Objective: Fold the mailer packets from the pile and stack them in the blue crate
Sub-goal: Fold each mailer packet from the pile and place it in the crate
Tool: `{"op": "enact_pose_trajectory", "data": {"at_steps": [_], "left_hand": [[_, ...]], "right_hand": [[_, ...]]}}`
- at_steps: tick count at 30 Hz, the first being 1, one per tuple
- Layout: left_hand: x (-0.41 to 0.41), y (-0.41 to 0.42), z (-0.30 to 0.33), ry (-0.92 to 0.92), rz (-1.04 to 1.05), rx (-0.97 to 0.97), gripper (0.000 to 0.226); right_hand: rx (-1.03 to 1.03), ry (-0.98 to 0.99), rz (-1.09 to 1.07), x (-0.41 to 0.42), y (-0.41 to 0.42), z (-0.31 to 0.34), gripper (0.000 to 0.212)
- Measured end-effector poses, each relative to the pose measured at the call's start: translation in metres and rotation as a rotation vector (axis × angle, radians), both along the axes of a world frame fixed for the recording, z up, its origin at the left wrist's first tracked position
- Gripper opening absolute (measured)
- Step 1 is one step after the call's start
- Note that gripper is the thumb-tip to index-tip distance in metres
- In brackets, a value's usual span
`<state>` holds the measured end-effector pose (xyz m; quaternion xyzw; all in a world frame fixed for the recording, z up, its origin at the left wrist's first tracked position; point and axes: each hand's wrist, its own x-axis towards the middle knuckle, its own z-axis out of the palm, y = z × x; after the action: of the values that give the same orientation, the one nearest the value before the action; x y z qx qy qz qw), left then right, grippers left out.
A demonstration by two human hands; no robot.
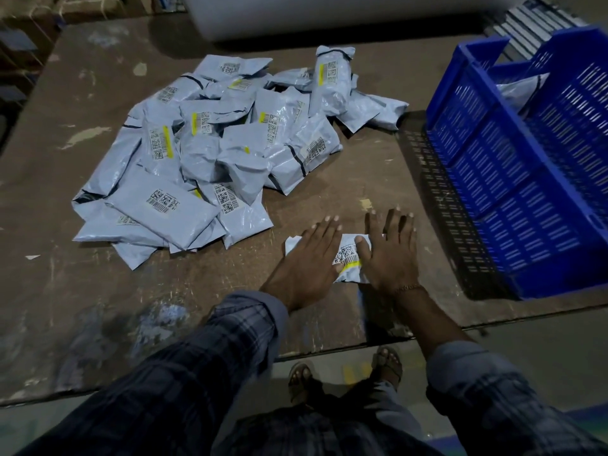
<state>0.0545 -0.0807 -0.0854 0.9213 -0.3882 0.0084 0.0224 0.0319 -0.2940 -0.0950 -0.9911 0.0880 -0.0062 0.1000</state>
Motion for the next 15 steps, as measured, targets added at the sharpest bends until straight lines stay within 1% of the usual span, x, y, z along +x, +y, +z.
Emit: {"op": "enact_pose_trajectory", "data": {"at_steps": [3,6,8,9,12,15], "left_hand": [[0.01,0.004,0.001,0.076,0.032,-0.049,0.069],[0.019,0.006,0.003,0.147,0.233,-0.082,0.067],[0.021,0.003,0.003,0.126,0.353,-0.063,0.067],[0.021,0.001,0.002,0.098,0.377,-0.047,0.068],[0.01,-0.005,0.003,0.029,0.344,-0.035,0.072],[-0.007,-0.001,0.003,0.025,0.137,-0.039,0.071]], "right_hand": [[-0.007,-0.016,0.02,-0.005,-0.001,0.002,0.074],[-0.039,-0.03,0.036,-0.02,0.004,0.002,0.071],[-0.038,-0.032,0.031,-0.025,0.007,0.001,0.07],[-0.038,-0.03,0.026,-0.025,0.007,0.001,0.07],[-0.035,-0.022,0.018,-0.014,0.004,0.001,0.072],[-0.051,-0.006,0.026,-0.002,0.002,0.0,0.074]]}}
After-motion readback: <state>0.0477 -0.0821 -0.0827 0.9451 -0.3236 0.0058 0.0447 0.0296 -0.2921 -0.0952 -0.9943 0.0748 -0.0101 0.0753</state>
